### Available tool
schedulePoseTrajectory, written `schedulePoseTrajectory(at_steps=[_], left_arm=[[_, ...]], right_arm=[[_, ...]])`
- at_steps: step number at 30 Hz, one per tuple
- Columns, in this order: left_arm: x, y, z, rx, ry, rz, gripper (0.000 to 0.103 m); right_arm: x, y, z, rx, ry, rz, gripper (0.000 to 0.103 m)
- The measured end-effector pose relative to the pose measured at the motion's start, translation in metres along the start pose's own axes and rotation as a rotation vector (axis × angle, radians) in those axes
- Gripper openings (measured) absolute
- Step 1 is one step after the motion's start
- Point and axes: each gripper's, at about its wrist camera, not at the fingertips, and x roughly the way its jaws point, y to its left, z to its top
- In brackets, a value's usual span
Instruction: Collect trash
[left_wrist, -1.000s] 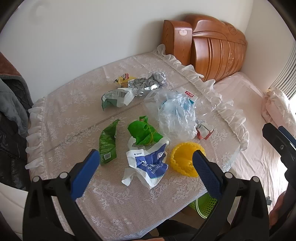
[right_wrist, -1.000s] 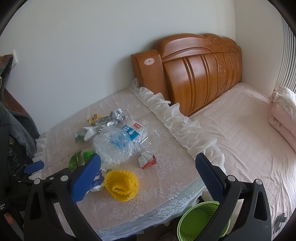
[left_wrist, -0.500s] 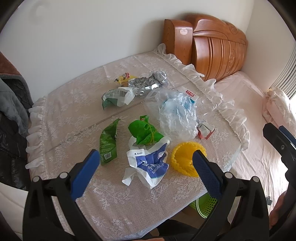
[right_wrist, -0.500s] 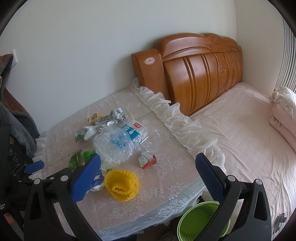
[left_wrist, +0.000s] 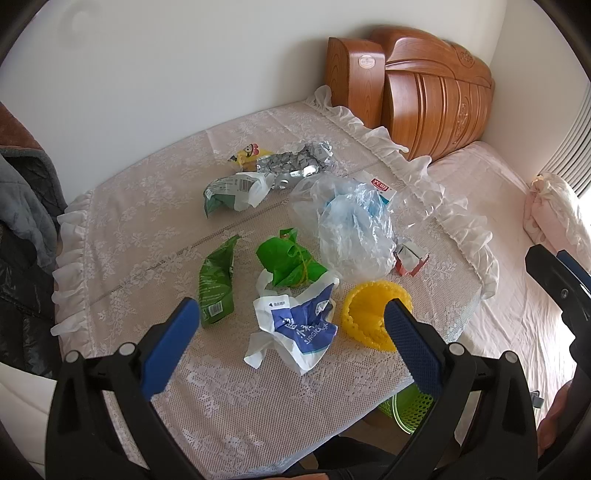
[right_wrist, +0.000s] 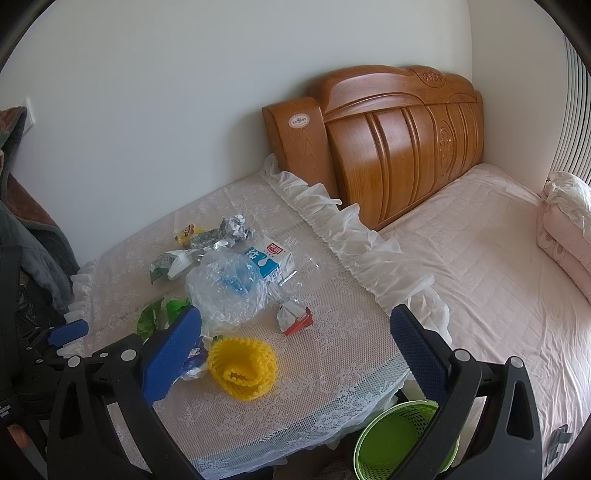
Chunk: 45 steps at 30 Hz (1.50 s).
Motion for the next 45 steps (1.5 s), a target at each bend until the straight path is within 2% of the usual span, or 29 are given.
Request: schedulePoseTrajectory(at_steps=[17,22,27,32,36,38,45], left_arm=[[0.0,0.001,-0.001,0.003,-0.003,0.0,0.096],[0.003,0.019,-0.014,-0.007,-0.007,-0.038,0.096],[0.018,0.048,-0.036,-0.053,0.064,-0.072,0.096],[0.029,0.066,-0.057,-0.082,0.12,-0.044,0.096],[0.036,0.064,-0.067,-0.074,0.144,-0.027,0.096],[0.037,0.057,-0.068,-0.055,0.137,-0.031,0.096],[0.055,0.014,-0.055,0.168,0.101,-0.063,0.096]], right_arm=[[-0.001,0.001,-0.002,-0.009,0.007,-0.002,0.101],[0.008,0.0,-0.012,-0.014,0.043,0.019,0.101],[0.025,0.0,-0.031,-0.007,0.117,0.059,0.101],[0.041,0.002,-0.053,-0.024,0.187,0.09,0.101],[0.052,0.003,-0.066,-0.042,0.228,0.106,0.101],[0.057,0.002,-0.071,-0.054,0.248,0.111,0.101],[0.061,-0.007,-0.075,-0.083,0.266,0.086,0.101]])
